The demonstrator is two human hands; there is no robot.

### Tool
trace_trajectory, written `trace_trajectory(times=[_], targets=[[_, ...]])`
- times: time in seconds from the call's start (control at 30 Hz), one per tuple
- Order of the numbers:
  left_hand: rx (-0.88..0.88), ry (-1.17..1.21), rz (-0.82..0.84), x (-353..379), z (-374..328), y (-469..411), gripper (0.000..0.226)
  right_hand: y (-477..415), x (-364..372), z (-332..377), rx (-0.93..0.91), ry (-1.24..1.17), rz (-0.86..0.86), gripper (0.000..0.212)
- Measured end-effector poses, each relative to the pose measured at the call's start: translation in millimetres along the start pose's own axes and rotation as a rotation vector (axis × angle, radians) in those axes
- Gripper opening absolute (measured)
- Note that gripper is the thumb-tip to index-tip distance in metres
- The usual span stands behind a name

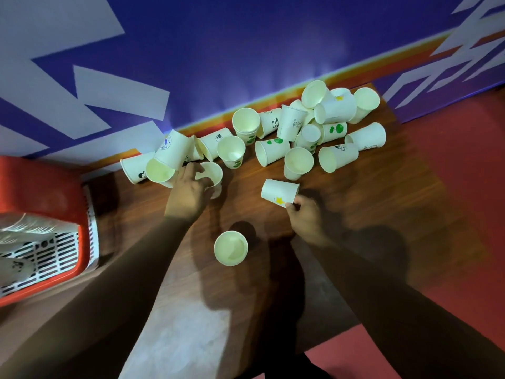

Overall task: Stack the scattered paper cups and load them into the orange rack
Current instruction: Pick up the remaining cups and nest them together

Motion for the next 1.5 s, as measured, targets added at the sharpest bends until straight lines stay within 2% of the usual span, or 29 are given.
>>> trace_trajectory(times=[0.07, 0.17, 0.23, 0.33, 0.4, 0.47, 0.5, 0.57, 0.67, 0.77, 0.87, 1.03, 1.13, 1.27, 1.37, 1.5], targets=[[-0.031, 0.072, -0.07, -12, -6, 7, 0.017, 8, -8, 13, -0.02, -0.065, -0.008, 0.024], [-0.24, 0.281, -0.115, -25, 10, 24, 0.014, 27, -28, 38, -0.149, -0.157, -0.064, 0.015], [-0.384, 0.443, -0.11, -31, 23, 39, 0.005, 42, -40, 57, -0.234, -0.257, -0.06, 0.014], [-0.459, 0.593, -0.142, -47, 31, 57, 0.02, 68, -44, 85, -0.335, -0.353, 0.059, 0.014], [-0.472, 0.642, -0.18, -54, 37, 69, 0.02, 87, -42, 104, -0.446, -0.339, 0.149, 0.017], [-0.503, 0.681, -0.177, -59, 42, 82, 0.04, 103, -41, 119, -0.529, -0.333, 0.188, 0.016], [-0.528, 0.725, -0.168, -61, 43, 88, 0.051, 110, -40, 123, -0.55, -0.344, 0.207, 0.022], [-0.556, 0.745, -0.161, -67, 41, 102, 0.068, 120, -32, 125, -0.537, -0.347, 0.255, 0.05], [-0.616, 0.673, -0.181, -74, 44, 126, 0.079, 129, -11, 119, -0.524, -0.184, 0.288, 0.085], [-0.671, 0.636, -0.206, -80, 55, 144, 0.085, 141, 12, 117, -0.652, 0.021, 0.285, 0.099], [-0.678, 0.667, -0.199, -87, 53, 151, 0.084, 153, 32, 113, -0.738, 0.16, 0.286, 0.102], [-0.576, 0.803, -0.129, -93, 22, 148, 0.079, 146, 37, 99, -0.573, 0.05, 0.327, 0.108], [-0.495, 0.866, -0.029, -84, -6, 145, 0.068, 137, 14, 91, -0.514, -0.008, 0.276, 0.096], [-0.366, 0.742, 0.133, -50, -30, 144, 0.075, 120, -20, 67, -0.477, 0.114, 0.247, 0.074], [-0.361, 0.65, 0.259, -16, -38, 148, 0.082, 102, -31, 53, -0.403, 0.131, 0.194, 0.066], [-0.349, 0.612, 0.302, 7, -51, 144, 0.078, 78, -37, 40, -0.293, 0.063, 0.106, 0.054]])
Point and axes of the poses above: each hand's wrist, its own y-axis away from the middle knuckle, its own x-axis out of the palm, z = x × y, the point moved 9 cm from there along -y, towards the middle knuckle, and after that the axes turned 12 degrees about -z, right-handed, at the moved point
